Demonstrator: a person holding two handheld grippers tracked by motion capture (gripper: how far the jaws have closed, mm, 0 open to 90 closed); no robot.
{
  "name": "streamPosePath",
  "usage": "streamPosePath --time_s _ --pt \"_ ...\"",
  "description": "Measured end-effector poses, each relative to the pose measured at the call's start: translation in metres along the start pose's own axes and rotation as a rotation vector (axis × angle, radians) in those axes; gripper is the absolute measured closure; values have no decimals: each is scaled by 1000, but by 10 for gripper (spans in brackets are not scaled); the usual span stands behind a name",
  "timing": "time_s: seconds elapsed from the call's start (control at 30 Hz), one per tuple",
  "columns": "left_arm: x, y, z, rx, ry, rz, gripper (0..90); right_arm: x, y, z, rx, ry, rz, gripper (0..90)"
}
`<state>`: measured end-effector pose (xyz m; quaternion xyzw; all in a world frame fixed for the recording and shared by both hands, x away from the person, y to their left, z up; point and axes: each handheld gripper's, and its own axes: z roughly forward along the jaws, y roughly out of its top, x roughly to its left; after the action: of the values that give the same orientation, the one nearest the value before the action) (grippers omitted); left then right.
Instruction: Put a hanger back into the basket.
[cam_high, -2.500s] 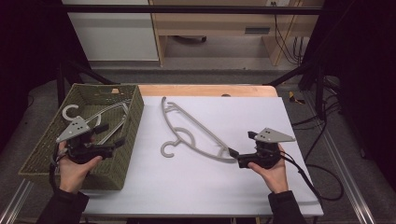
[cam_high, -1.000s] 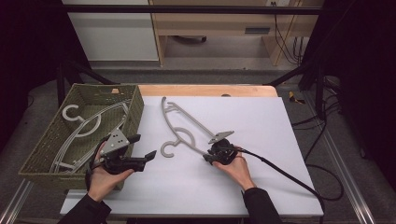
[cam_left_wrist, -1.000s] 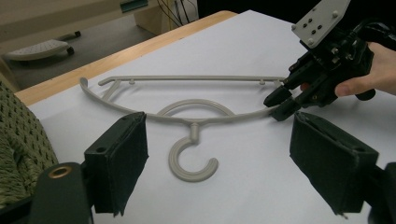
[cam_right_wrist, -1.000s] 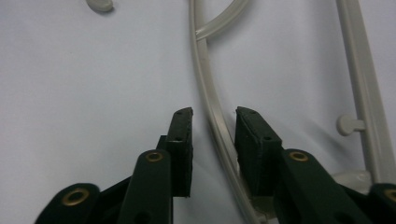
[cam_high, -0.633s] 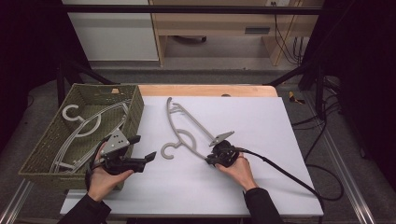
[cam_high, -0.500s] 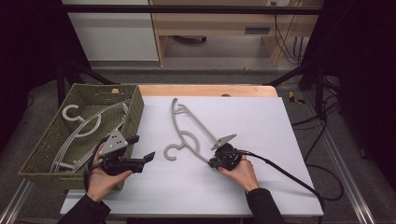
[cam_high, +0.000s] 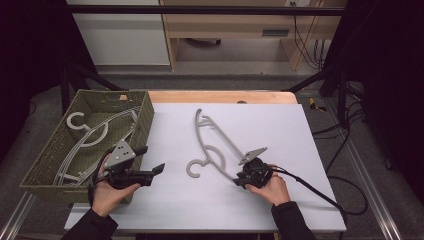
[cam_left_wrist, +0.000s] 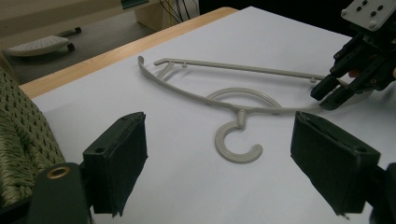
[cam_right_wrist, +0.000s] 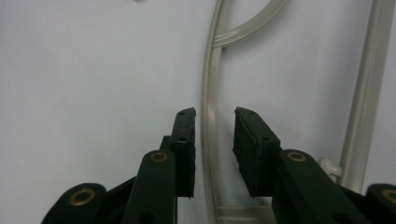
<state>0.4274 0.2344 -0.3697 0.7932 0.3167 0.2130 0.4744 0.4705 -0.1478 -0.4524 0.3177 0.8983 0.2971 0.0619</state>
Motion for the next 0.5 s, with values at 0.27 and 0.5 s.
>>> streamPosePath --time_s 0.27,0.5 --pt "1 -1 1 8 -2 0 183 2 4 12 71 -14 -10 744" --pt "-1 -2 4 17 -4 4 183 8 9 14 114 -50 -30 789"
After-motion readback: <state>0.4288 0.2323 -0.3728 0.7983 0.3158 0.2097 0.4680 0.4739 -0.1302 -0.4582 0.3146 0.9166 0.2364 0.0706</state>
